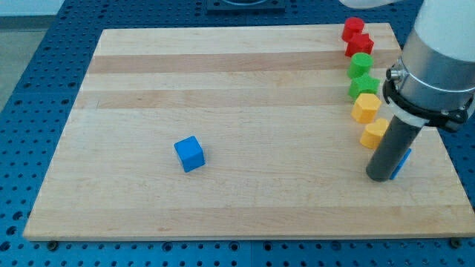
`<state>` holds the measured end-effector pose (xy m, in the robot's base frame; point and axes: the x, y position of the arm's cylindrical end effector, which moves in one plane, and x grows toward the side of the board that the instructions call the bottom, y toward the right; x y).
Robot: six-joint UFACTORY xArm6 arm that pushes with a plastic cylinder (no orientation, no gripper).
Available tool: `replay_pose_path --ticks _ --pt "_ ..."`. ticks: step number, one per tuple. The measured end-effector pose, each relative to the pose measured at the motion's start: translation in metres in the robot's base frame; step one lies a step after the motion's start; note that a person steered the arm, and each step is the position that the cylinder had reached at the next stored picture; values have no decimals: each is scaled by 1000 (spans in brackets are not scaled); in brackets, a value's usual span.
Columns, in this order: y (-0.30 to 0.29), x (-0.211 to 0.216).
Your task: Point at the blue cube
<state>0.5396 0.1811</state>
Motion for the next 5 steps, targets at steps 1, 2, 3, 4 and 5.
replay_pose_path --ticks 1,2,3,4,5 --pt "-46 -1" --pt "-126 13" --pt "-208 38" --pt "-289 57" --pt "-362 55"
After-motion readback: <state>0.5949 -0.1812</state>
